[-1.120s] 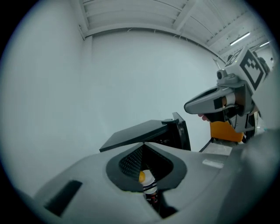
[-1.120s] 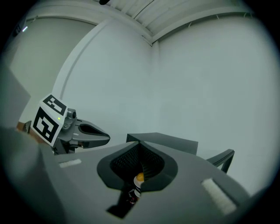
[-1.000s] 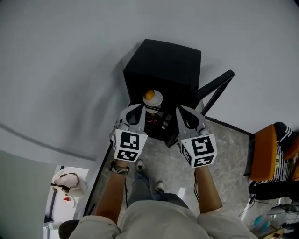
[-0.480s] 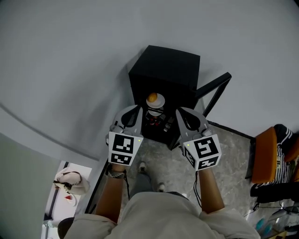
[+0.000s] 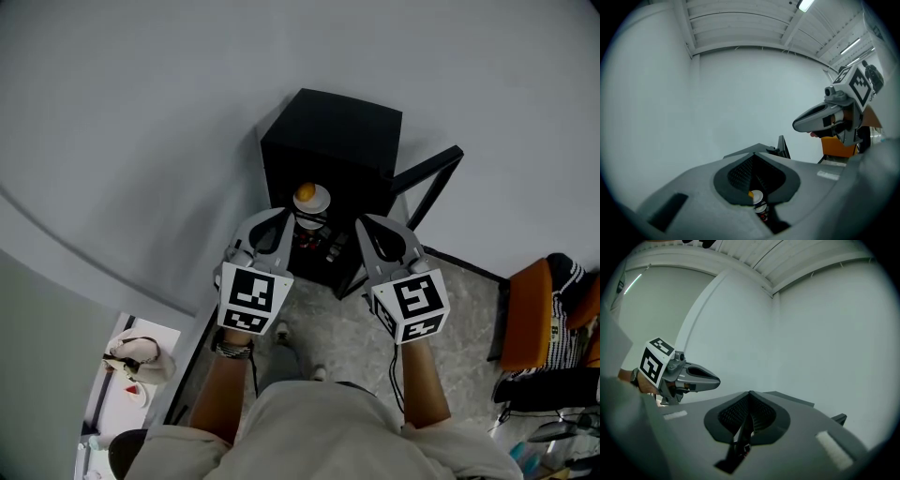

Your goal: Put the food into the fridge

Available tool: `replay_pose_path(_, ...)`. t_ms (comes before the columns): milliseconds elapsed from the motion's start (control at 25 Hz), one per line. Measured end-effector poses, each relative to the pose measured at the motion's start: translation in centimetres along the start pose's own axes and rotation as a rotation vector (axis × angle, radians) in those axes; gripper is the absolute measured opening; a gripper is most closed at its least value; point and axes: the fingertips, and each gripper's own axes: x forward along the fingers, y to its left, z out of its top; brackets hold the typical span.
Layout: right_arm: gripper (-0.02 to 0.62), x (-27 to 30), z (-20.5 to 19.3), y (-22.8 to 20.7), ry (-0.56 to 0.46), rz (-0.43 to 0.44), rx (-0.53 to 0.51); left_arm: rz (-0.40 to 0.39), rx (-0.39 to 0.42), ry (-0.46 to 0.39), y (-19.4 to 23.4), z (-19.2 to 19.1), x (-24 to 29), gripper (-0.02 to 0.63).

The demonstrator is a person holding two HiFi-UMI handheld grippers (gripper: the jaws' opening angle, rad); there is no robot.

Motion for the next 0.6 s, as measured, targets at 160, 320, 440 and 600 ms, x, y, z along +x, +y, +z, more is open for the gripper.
replay_pose_path(160,0.005,-0.2,-0.5,-0.1,0.009,0.002,0.001,-0.013,0.003,0.001,-0.6,-0.2,0.1,0.002)
replay_pose_path(320,0.005,-0.3,-0.7,-0.1,0.015,0.001,-0.002,-0.034,0.003,-0.001,-1.2,-0.3,0.3,0.002)
replay_pose_path(440,0.005,-0.3,-0.7,-0.3,0.017,-0.002,-0.006,-0.044,0.001,0.001,-1.4,-0.4,0.5,0.002)
replay_pose_path(600,0.005,-0.3,-0.9,-0.4,0.024,-0.003,-0.005,-0.053,-0.002,0.001,-1.7,-0.4,0.7,0.002)
